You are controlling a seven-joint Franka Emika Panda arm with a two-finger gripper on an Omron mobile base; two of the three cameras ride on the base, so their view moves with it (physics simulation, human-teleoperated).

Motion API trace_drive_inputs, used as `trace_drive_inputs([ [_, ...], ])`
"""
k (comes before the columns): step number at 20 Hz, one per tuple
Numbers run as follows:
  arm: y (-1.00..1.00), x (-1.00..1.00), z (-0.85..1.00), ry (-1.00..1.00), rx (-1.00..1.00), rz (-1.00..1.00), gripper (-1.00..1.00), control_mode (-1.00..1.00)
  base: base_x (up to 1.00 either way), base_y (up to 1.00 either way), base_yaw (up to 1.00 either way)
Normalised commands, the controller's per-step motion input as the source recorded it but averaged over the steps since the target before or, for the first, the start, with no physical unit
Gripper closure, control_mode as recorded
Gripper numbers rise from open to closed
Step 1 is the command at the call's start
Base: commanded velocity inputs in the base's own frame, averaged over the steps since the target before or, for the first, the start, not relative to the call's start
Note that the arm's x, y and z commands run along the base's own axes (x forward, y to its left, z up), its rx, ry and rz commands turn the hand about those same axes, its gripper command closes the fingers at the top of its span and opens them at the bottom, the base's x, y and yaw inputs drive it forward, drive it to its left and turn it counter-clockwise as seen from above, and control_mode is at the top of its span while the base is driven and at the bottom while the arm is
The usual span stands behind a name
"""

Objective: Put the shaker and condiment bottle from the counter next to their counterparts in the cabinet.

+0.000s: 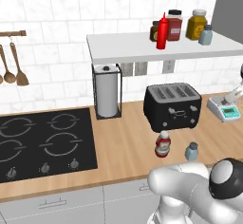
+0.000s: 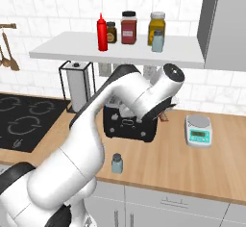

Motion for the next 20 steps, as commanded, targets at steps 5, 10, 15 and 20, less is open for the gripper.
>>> trace_drive_inputs([
  [5,-0.19,0.0,-0.51,-0.3,0.1,0.66,-1.0,-1.0,0.0,0.0,0.0],
  [10,-0.26,-0.03,-0.5,-0.36,0.17,0.72,-1.0,-1.0,0.0,0.0,0.0],
  [15,-0.33,-0.21,-0.11,-0.35,0.19,0.71,-1.0,-1.0,0.0,0.0,0.0],
  [20,-0.32,-0.5,-0.08,-0.19,0.08,0.54,-1.0,-1.0,0.0,0.0,0.0],
])
